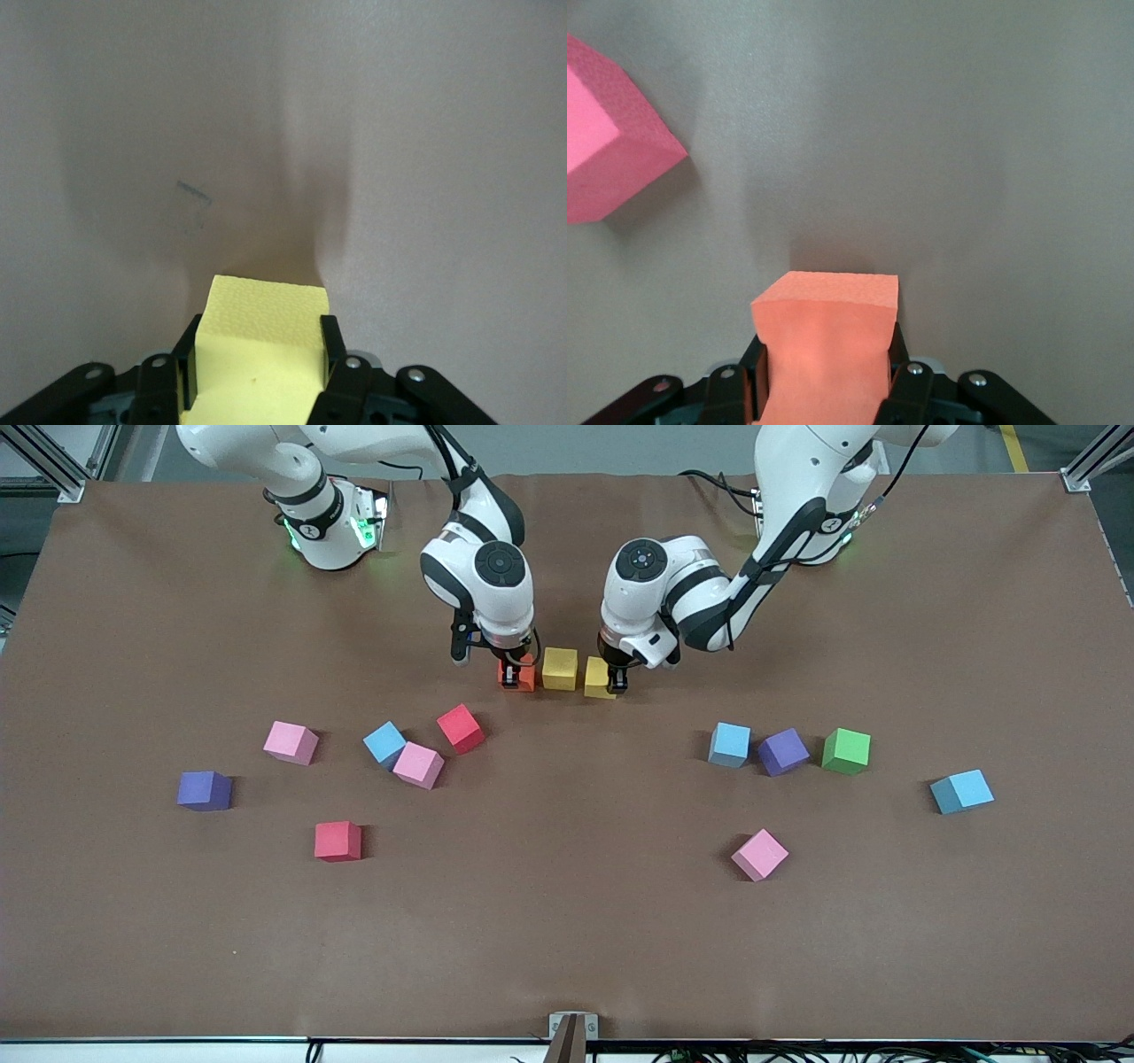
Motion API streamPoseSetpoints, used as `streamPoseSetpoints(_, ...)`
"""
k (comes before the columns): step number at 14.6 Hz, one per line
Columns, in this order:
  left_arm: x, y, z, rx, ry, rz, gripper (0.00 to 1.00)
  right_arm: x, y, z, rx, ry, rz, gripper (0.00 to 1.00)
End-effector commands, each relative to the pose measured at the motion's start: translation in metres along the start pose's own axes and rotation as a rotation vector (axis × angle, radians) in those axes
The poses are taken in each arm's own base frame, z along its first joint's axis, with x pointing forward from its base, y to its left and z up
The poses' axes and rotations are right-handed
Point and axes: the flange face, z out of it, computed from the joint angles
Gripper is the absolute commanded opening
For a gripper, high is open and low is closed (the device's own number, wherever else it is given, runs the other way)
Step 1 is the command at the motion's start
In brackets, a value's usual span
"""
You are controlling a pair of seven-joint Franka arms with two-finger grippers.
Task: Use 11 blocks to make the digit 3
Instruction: 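Place the second yellow block beside the first yellow block with the left gripper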
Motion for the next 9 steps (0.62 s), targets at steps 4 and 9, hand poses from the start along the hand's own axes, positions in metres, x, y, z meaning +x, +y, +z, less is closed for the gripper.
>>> streamPoseSetpoints(4,-0.022,-0.012,0.002,-0.022,-0.022,-0.112,0.16,-0.008,0.003,0.0,0.022,0.0,0.014,0.05)
streamPoseSetpoints(9,-0.024,-0.018,0.007,-0.012,-0.016,-0.131,0.16,-0.022,0.01,0.003,0.021,-0.004,0.013,0.05)
